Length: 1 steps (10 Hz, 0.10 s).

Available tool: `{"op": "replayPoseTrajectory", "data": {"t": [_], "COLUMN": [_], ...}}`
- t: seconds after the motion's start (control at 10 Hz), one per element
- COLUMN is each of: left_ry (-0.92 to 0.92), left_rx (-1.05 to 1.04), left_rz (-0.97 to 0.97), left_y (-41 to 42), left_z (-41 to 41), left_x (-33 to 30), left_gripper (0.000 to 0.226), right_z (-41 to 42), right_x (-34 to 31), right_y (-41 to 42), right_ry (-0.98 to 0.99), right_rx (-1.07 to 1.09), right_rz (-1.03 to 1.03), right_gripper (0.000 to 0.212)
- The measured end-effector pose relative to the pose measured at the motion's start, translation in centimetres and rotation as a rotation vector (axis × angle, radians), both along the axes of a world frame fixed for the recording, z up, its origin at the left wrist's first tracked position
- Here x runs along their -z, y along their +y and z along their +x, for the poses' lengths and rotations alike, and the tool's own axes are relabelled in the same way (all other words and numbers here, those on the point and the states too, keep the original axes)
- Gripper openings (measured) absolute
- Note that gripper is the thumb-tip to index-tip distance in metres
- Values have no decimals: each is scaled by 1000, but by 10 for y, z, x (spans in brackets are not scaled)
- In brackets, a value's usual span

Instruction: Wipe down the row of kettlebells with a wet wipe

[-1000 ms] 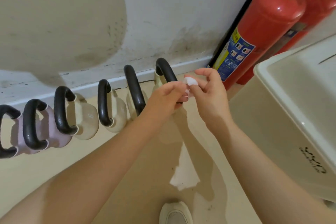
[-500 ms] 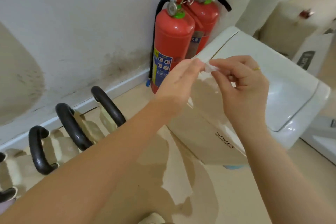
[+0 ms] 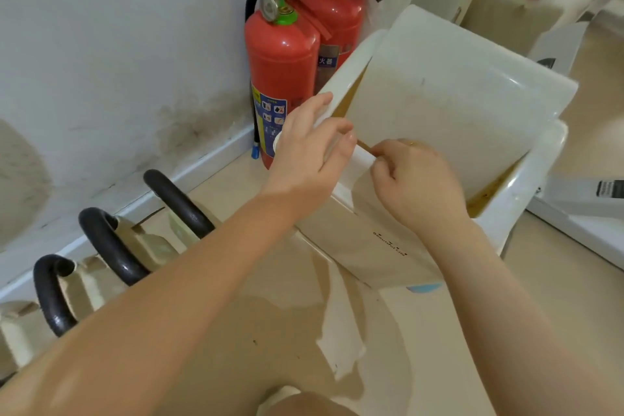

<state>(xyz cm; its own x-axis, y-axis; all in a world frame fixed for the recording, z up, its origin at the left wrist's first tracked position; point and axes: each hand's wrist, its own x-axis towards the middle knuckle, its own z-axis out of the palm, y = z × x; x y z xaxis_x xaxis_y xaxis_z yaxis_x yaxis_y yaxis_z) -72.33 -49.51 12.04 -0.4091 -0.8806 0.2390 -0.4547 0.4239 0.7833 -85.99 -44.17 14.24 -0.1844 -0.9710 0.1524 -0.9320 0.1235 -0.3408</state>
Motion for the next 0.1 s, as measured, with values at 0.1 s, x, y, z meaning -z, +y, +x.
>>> {"op": "replayPoseTrajectory", "data": {"t": [0.1], "left_ry": [31], "left_rx": [-49], "left_rz": [-32], "left_y": [2], "left_z": [10], "left_x": [1], "left_gripper": [45], "right_z": [8], "right_x": [0], "right_y": [2], "right_ry": [97], "right_rx": [-60], "right_rz": [-165], "right_gripper": [40]}}
